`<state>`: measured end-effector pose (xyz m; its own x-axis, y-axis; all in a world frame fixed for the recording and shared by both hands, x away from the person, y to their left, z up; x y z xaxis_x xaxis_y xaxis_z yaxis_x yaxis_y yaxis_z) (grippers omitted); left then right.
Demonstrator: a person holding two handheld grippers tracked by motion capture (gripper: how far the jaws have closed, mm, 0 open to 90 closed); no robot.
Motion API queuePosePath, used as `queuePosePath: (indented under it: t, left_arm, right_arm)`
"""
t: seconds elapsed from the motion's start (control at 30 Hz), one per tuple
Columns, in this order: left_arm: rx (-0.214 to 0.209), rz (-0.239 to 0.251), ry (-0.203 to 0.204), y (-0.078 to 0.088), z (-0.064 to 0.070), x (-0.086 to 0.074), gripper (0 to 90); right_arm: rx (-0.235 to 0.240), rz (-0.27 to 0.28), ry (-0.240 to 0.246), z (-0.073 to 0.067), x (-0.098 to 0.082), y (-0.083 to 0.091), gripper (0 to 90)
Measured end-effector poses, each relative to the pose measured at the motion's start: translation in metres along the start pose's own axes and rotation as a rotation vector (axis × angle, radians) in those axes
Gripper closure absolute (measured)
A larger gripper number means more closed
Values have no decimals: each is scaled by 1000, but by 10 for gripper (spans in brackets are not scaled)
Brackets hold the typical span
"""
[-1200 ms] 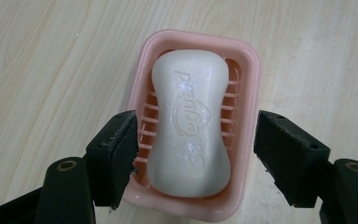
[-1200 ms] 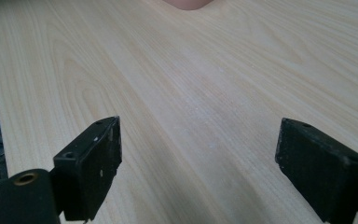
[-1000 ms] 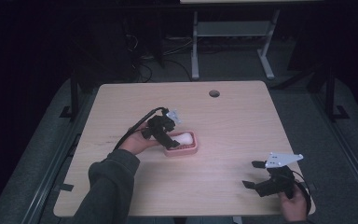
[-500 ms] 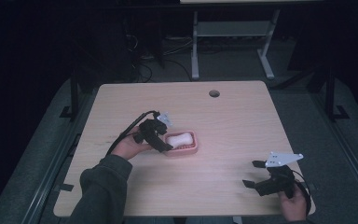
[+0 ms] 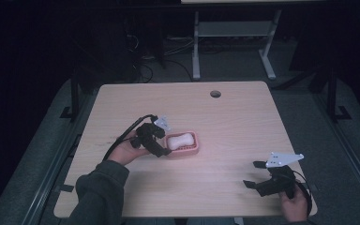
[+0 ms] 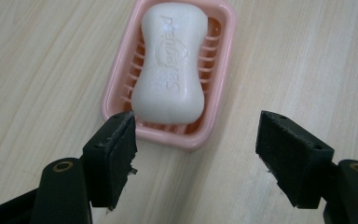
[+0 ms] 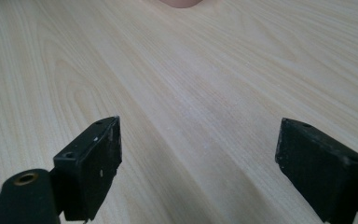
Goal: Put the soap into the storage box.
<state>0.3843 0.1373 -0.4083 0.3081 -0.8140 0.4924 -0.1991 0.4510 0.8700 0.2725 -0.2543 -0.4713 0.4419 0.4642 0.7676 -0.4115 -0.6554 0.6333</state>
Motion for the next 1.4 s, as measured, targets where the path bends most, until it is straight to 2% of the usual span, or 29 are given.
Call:
queuePosePath:
  t: [0.27, 0.47, 0.83, 1.07, 1.4]
  left_arm:
    - [-3, 7, 19, 1, 4, -12, 275]
    - [4, 9, 0, 5, 10, -19, 273]
    - [6, 28, 21, 13, 16, -31, 269]
    - [30, 17, 6, 17, 18, -40, 266]
    - [22, 21, 38, 21, 22, -59, 265]
  right_arm:
    - [-4, 0, -8, 1, -1, 1, 142]
    - [-9, -4, -10, 1, -1, 1, 142]
    - [-22, -7, -18, 3, -3, 2, 141]
    - [-32, -4, -23, 4, -4, 3, 142]
    - [-34, -8, -25, 4, -5, 3, 142]
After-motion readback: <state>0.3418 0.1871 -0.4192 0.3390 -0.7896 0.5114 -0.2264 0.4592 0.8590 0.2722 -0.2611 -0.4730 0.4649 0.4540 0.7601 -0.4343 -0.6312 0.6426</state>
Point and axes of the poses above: each handheld gripper's, and its own axes: y roughly backward along the jaws, x roughly out of its top, z roughly to its right, the point moved 2 cm from there along -y, roughly forward along the jaws, and after that the axes turned 1 degree about y, right-handed, at the moved point
